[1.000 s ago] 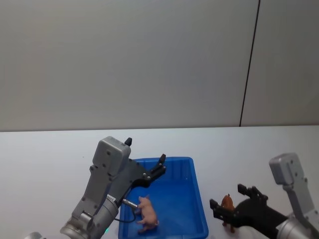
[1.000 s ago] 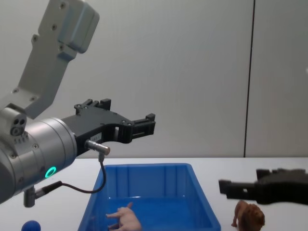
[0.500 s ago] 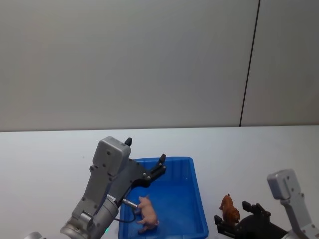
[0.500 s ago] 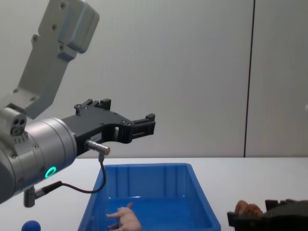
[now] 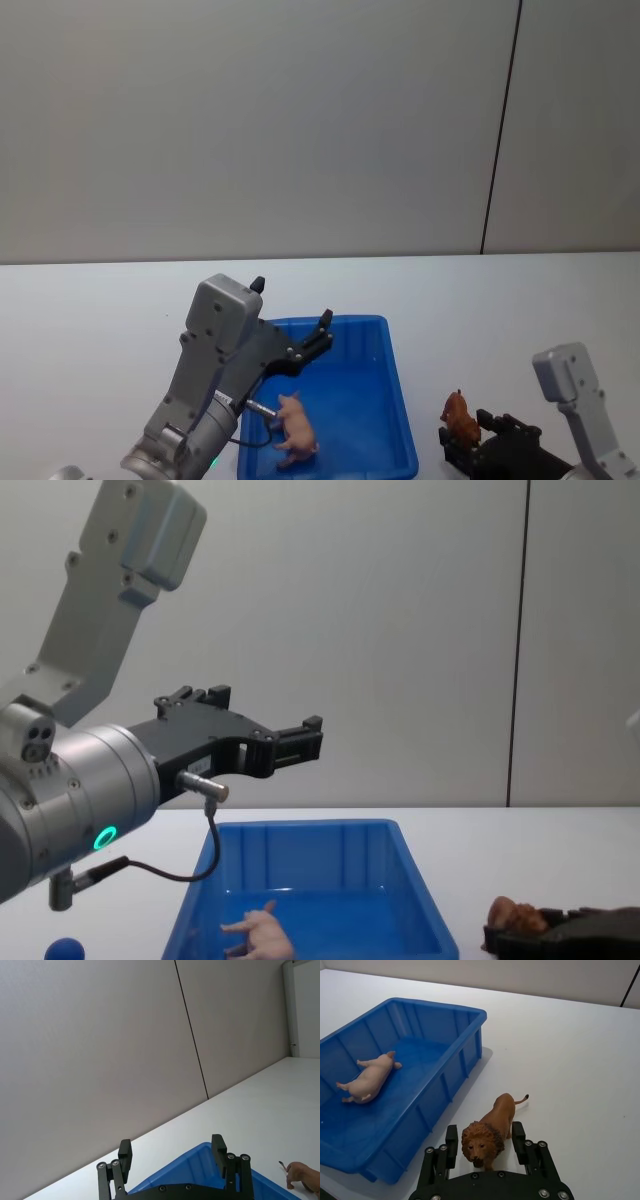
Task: Pick up the two dolls from the table and place them into the box.
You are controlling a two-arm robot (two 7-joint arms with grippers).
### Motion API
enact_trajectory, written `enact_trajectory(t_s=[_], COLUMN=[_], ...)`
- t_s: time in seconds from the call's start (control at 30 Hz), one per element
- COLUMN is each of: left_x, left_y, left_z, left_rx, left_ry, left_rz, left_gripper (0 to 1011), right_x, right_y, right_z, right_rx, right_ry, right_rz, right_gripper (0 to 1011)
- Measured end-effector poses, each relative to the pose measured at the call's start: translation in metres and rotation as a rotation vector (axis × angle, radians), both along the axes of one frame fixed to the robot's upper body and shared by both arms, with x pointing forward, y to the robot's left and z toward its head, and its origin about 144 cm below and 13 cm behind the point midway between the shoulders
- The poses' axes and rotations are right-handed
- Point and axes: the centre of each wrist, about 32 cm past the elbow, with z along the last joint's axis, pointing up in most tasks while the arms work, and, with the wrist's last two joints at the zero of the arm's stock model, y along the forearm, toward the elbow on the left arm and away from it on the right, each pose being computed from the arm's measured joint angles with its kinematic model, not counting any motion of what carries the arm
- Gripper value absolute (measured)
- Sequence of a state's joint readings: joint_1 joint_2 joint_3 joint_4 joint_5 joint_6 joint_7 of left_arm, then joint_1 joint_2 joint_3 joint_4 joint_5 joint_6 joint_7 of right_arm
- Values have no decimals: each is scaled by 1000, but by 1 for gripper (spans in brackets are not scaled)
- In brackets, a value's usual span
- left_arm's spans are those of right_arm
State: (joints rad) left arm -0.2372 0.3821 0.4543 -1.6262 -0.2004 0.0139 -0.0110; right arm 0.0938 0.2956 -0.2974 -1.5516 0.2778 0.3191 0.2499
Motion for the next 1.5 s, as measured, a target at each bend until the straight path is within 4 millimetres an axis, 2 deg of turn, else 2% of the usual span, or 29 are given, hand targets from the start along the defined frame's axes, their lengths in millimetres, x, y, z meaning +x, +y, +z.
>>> enact_trajectory(t_s=[0.03,0.07,0.27,0.57,0.87,1.1,1.37,1.47,1.5], left_x=[0,0,0,0,0,0,0,0,0], left_y=[0,0,0,0,0,0,0,0,0], left_z=[0,0,0,0,0,0,0,0,0], left_rx=[0,0,0,0,0,0,0,0,0], left_ry=[0,0,0,0,0,0,0,0,0], left_rz=[0,0,0,0,0,0,0,0,0], left_gripper=[1002,1001,1002,1002,1002,1002,1002,1002,1002], right_x=[1,1,2,3,7,15,25,29,31], right_y=[0,0,1,4,11,24,39,45,47], right_z=[0,0,1,10,33,57,70,72,71], right_rx=[1,2,3,1,13,54,86,94,95], right_ry=[-3,-4,-20,-84,-195,-262,-256,-239,-230], right_rz=[-1,-2,-6,-3,30,99,163,186,195], right_gripper=[626,626,429,422,422,422,422,456,517])
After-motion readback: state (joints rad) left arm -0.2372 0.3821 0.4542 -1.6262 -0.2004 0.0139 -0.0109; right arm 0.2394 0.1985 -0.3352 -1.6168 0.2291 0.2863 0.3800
